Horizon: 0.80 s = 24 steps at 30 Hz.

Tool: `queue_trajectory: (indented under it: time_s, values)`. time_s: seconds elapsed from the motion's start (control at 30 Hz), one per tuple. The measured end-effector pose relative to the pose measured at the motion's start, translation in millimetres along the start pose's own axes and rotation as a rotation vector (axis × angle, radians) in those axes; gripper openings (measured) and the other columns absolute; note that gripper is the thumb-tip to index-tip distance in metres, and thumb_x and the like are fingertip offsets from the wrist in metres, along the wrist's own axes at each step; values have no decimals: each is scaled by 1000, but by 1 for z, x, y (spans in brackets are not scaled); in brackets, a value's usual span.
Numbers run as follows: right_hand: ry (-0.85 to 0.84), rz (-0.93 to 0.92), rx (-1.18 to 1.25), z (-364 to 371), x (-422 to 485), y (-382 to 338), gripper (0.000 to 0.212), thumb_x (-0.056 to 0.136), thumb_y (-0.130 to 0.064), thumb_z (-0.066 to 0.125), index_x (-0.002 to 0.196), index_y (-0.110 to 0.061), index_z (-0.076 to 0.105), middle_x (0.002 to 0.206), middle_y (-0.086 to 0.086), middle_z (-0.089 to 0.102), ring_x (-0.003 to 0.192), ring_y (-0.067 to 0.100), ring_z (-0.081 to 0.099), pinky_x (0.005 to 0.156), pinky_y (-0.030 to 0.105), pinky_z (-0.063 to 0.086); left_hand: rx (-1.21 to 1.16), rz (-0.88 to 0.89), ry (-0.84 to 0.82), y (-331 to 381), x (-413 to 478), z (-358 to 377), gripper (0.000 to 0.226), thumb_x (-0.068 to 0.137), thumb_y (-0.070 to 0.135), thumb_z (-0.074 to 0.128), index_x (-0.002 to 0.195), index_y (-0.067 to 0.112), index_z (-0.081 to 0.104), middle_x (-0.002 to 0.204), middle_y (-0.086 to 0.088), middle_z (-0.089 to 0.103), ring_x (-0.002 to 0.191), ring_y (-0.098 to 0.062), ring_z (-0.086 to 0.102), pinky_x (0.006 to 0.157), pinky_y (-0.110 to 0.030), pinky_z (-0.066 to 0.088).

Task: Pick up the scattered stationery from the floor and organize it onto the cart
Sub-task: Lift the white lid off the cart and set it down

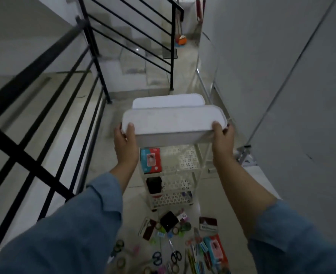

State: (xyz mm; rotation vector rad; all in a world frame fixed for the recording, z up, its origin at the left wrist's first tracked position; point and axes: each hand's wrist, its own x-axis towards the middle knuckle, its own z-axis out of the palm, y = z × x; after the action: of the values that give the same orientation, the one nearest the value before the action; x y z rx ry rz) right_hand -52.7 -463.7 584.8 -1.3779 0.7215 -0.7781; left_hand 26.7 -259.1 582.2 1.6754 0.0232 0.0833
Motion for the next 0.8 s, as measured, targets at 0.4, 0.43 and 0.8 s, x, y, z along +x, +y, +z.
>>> queue_trajectory:
  time_s: [0.4, 0.43, 0.8]
  values:
    - [-129, -29, -416, 38, 86, 15, 44, 93, -32, 51, 126, -4, 46, 123, 14, 55, 109, 27, 52, 84, 31, 39, 371, -30, -189, -15, 85, 18, 52, 98, 49, 25, 141, 18, 26, 131, -13, 50, 110, -30, 52, 97, -41, 43]
    - [-120, -26, -458, 38, 87, 19, 45, 93, -33, 51, 126, -5, 46, 123, 14, 55, 112, 29, 52, 87, 31, 39, 403, -21, -178, -20, 87, 18, 52, 98, 49, 24, 139, 17, 28, 129, -14, 52, 110, -32, 53, 98, -45, 43]
    - [-61, -215, -902, 37, 76, 44, 54, 92, -45, 46, 141, -25, 33, 152, 6, 24, 140, 31, 14, 109, 50, 14, 537, 132, -210, -56, 72, 25, 69, 95, 50, 31, 148, 9, 15, 148, -15, 34, 133, -31, 38, 108, -50, 35]
